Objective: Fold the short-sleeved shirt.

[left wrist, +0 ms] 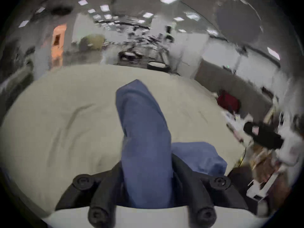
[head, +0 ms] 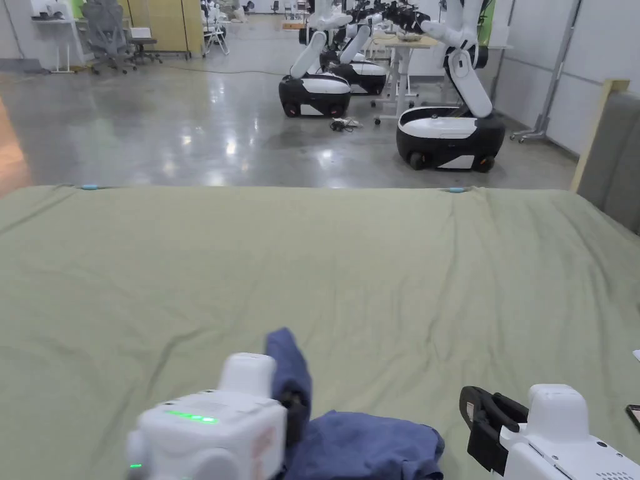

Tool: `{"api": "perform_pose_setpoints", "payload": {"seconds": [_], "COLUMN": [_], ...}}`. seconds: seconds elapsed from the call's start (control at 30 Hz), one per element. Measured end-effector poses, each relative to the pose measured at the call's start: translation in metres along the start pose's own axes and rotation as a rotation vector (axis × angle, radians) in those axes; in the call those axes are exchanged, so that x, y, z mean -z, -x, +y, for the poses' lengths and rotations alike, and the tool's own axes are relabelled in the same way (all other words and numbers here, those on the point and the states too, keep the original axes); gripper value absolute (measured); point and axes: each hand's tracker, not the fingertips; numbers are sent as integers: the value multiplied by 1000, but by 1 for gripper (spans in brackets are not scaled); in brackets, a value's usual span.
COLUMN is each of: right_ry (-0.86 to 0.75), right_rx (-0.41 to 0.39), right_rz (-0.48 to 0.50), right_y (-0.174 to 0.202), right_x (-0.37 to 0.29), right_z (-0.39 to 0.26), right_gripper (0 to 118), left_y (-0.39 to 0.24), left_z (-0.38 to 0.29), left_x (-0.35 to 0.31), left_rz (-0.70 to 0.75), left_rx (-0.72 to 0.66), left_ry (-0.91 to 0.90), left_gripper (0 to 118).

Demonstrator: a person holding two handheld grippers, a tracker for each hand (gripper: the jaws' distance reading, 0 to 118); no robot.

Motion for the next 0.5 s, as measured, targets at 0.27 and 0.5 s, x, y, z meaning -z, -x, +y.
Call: {"api": "perform_pose_setpoints", "payload": {"seconds": [0.27, 0.5], "right_ry": [8, 17], "right_rx": [9, 11], "right_rz": [-70, -64], "right_y": [-29, -35], "right_x": [-21, -22], "right_z": [-9, -7], "right_gripper": [8, 8], "left_y": [-97, -40], "left_z": [-40, -3], "left_x": [85, -2], "left_rz": [173, -211], "left_rx": [410, -97], "left_ry": [174, -106], "left_gripper": [31, 90]}}
